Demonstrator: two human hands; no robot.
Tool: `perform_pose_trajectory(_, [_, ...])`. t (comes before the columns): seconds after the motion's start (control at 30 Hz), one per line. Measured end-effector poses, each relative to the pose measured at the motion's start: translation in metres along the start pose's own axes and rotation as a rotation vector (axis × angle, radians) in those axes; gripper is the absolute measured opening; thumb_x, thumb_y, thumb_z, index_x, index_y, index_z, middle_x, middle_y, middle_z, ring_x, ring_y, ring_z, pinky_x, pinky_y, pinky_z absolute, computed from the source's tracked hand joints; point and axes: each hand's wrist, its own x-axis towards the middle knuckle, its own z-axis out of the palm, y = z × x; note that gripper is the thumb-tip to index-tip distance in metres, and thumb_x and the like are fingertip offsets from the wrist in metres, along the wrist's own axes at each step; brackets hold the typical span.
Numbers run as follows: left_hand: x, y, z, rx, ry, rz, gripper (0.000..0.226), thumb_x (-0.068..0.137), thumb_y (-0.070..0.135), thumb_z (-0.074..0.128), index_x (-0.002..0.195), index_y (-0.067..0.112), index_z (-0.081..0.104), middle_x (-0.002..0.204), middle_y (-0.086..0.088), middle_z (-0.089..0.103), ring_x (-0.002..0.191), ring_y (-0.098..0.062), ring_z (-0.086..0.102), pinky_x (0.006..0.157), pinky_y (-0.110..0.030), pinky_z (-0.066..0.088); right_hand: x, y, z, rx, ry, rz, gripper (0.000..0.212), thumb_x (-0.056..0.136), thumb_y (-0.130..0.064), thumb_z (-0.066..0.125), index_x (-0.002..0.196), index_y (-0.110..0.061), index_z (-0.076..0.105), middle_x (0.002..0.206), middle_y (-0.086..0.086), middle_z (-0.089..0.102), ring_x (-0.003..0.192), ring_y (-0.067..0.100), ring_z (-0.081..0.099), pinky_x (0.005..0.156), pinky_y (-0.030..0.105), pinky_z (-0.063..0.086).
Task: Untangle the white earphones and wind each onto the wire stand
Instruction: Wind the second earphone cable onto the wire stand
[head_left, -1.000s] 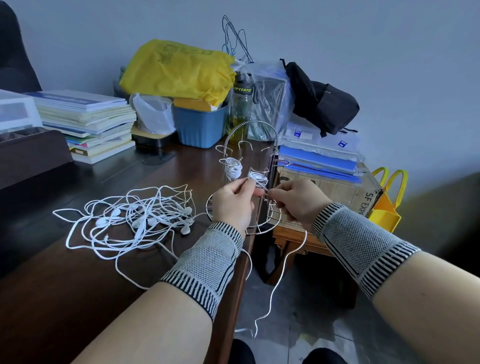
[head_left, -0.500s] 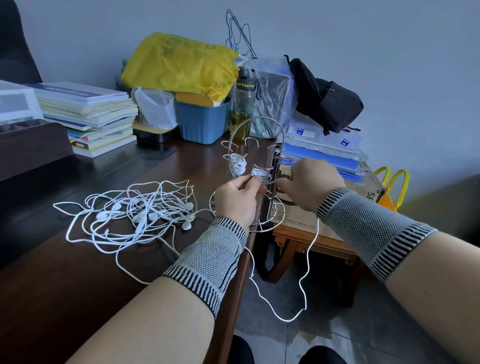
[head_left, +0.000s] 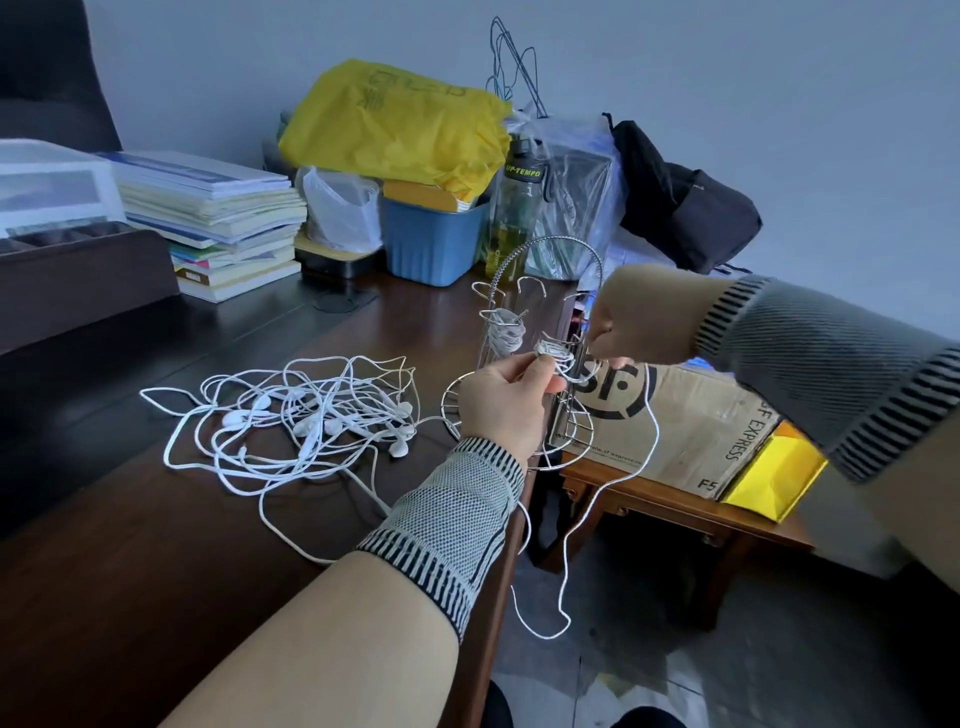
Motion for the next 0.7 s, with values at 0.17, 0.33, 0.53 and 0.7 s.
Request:
perform_pose_trajectory(0.17, [0.0, -0.001, 0.0, 0.015, 0.005, 0.009, 0.015, 0.092, 0.018, 0.067, 0.078, 0.024, 0.067, 0.065, 0.005, 0.069, 0.036, 0.002, 0.047, 0.046, -0.014, 0.036, 0.005, 0.008, -0.005, 0.475, 0.127, 0.098, 0.015, 0.088, -0.014, 0.064, 0.076, -0.013, 0.074, 0.056, -0.008, 0.066, 0.039, -0.006, 0.053, 0.051, 0.015, 0.043])
perform_pose_trajectory(0.33, [-0.001, 0.001, 0.002, 0.007, 0.029, -0.001, 0.007, 0.09, 0.017, 0.068, 0.084, 0.018, 0.071, 0.066, 0.005, 0.071, 0.037, 0.003, 0.048, 0.045, -0.013, 0.037, 0.018, -0.015, -0.011, 0.432, 0.164, 0.131, 0.014, 0.087, -0.012, 0.065, 0.099, -0.01, 0.071, 0.083, 0.001, 0.066, 0.074, 0.011, 0.062, 0.059, 0.018, 0.047])
perform_pose_trajectory(0.53, [-0.002, 0.001, 0.0, 0.06, 0.035, 0.029, 0.017, 0.089, 0.019, 0.067, 0.075, 0.027, 0.071, 0.06, 0.008, 0.07, 0.034, -0.002, 0.039, 0.037, -0.015, 0.033, 0.021, -0.044, -0.018, 0.264, 0.173, 0.048, 0.028, 0.095, -0.022, 0.051, 0.102, -0.005, 0.071, 0.103, 0.009, 0.069, 0.095, 0.022, 0.065, 0.078, 0.03, 0.055])
perform_pose_trajectory(0.7, [-0.002, 0.001, 0.0, 0.084, 0.039, 0.037, 0.013, 0.09, 0.019, 0.066, 0.078, 0.023, 0.071, 0.058, 0.011, 0.067, 0.032, -0.002, 0.039, 0.037, -0.012, 0.032, 0.012, -0.045, -0.013, 0.169, 0.278, 0.017, 0.024, 0.093, -0.015, 0.051, 0.102, -0.011, 0.073, 0.102, 0.003, 0.07, 0.093, 0.02, 0.064, 0.082, 0.031, 0.054])
